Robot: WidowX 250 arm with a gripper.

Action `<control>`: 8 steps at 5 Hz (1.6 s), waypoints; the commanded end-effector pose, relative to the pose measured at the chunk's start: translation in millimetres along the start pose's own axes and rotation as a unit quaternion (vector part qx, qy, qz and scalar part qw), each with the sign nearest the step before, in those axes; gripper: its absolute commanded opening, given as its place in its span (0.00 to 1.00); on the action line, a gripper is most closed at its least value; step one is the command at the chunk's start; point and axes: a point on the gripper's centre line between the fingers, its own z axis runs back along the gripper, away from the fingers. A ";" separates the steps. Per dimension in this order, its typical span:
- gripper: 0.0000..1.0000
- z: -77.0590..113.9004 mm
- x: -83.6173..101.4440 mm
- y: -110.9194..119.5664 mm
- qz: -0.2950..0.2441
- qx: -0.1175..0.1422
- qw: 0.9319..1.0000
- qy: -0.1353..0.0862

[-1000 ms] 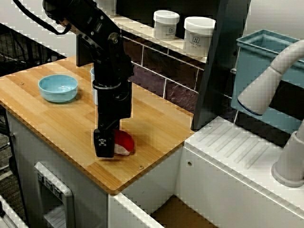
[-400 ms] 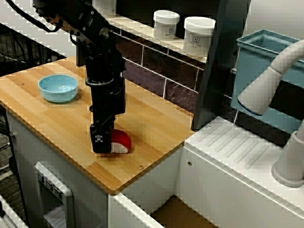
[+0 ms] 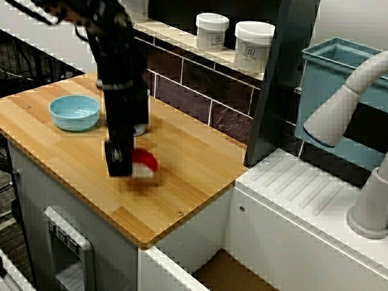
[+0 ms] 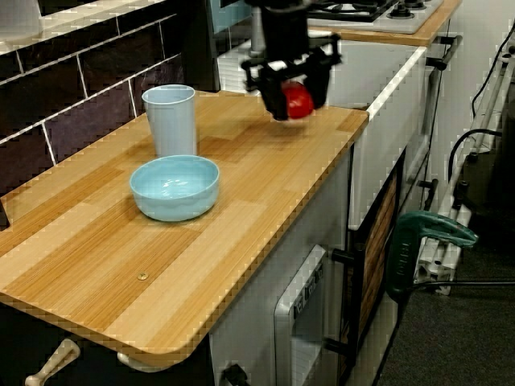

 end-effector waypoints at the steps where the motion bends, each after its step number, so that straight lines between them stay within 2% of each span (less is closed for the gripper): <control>1: 0.00 48.3 -46.0 45.0 0.061 0.038 0.996 -0.050; 2: 0.00 57.5 -70.6 67.9 0.111 0.065 0.990 -0.058; 3: 0.00 63.5 -86.0 82.6 0.154 0.069 0.983 -0.066; 4: 0.00 74.6 -86.2 105.1 0.174 0.074 0.979 -0.072; 5: 0.00 73.2 -81.8 121.8 0.185 0.095 0.976 -0.072; 6: 0.00 65.3 -85.2 136.1 0.199 0.104 0.972 -0.069; 8: 0.00 51.1 -81.6 129.5 0.186 0.108 0.975 -0.056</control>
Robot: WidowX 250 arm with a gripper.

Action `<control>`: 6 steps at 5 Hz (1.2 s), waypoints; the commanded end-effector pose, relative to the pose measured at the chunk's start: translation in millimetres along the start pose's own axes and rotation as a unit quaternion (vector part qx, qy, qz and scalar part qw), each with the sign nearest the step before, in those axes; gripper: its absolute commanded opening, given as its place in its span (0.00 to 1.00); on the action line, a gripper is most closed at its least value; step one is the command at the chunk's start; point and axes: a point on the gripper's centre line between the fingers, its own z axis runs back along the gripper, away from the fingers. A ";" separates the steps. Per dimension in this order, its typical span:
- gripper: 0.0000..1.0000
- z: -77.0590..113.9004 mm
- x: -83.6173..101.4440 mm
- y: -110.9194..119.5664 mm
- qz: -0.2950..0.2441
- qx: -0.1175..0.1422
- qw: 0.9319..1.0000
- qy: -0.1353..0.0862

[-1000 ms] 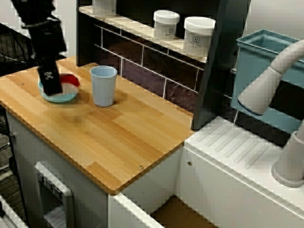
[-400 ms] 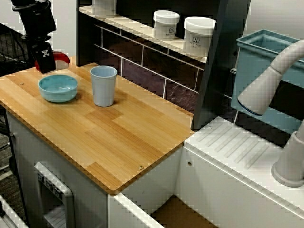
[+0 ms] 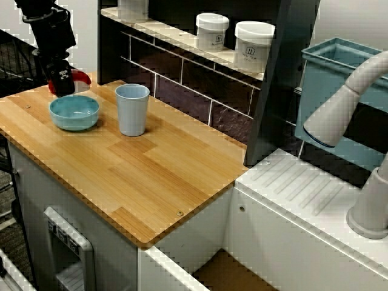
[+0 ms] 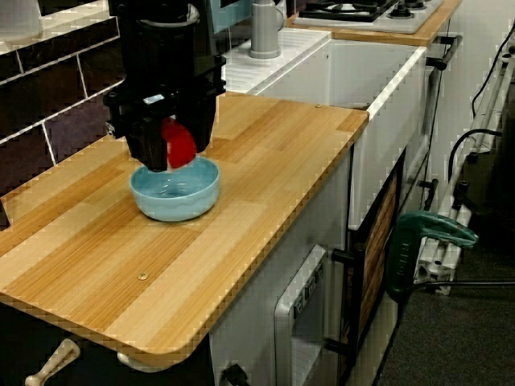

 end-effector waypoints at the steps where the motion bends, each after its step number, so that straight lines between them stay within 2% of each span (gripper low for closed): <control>1: 1.00 1.6 -3.1 -11.1 -0.013 0.011 1.000 0.003; 3: 1.00 -3.9 -1.9 -4.4 -0.018 0.011 1.000 0.021; 5: 1.00 3.1 -9.6 23.4 0.026 0.011 0.999 0.017; 6: 1.00 7.1 -11.0 37.1 0.043 0.027 0.999 0.020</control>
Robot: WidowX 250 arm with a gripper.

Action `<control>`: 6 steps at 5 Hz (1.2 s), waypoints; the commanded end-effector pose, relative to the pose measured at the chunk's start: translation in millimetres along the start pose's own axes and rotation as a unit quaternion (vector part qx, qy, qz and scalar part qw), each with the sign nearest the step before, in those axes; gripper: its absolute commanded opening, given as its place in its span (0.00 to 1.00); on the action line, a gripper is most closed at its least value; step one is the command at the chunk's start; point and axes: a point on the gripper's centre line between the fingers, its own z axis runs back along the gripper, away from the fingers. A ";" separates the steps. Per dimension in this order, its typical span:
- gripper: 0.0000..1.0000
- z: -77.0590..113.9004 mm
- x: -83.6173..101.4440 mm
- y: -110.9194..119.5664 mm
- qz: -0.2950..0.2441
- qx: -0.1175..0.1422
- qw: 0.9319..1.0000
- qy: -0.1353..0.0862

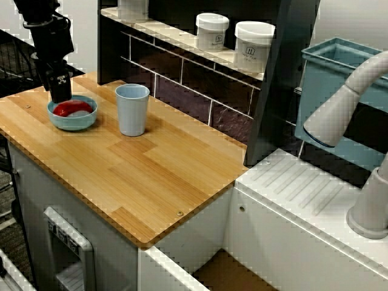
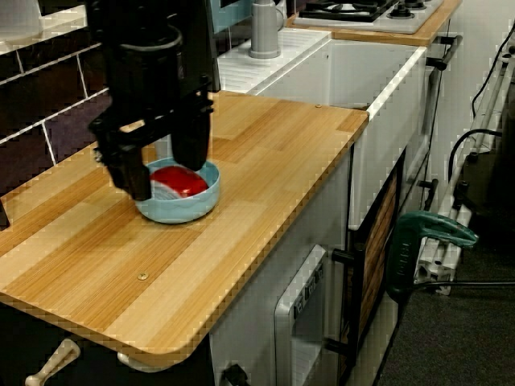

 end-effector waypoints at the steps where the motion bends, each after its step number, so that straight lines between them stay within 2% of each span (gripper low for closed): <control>1: 1.00 16.3 -4.3 36.2 0.041 0.042 0.998 -0.011; 3: 1.00 5.3 6.9 72.7 0.035 0.059 0.998 -0.002; 4: 1.00 -4.2 12.3 75.7 0.024 0.053 0.998 0.003; 6: 1.00 -6.4 18.2 52.6 -0.005 0.034 0.999 0.002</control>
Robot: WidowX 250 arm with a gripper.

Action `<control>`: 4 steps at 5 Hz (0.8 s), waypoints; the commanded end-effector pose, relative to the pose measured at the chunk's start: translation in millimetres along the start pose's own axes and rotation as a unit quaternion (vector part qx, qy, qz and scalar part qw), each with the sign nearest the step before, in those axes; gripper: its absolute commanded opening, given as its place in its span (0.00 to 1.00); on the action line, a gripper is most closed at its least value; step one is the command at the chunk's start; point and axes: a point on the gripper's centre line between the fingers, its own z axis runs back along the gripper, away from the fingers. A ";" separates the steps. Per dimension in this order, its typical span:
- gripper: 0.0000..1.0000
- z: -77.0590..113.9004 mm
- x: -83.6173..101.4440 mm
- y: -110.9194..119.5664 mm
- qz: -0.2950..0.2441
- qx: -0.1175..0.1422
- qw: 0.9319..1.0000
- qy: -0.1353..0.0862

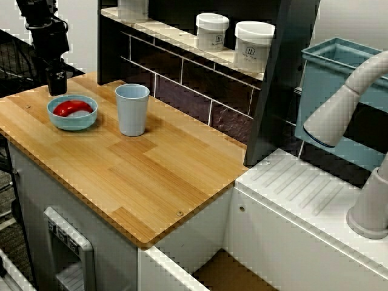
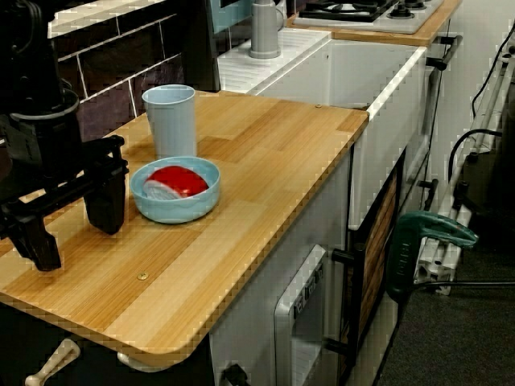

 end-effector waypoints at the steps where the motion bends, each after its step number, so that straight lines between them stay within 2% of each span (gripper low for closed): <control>1: 1.00 23.6 6.4 -37.7 -0.040 -0.005 0.999 -0.011; 3: 1.00 26.6 4.9 -80.0 -0.059 -0.021 0.998 -0.012; 4: 1.00 30.7 1.3 -96.3 -0.067 -0.028 0.997 -0.020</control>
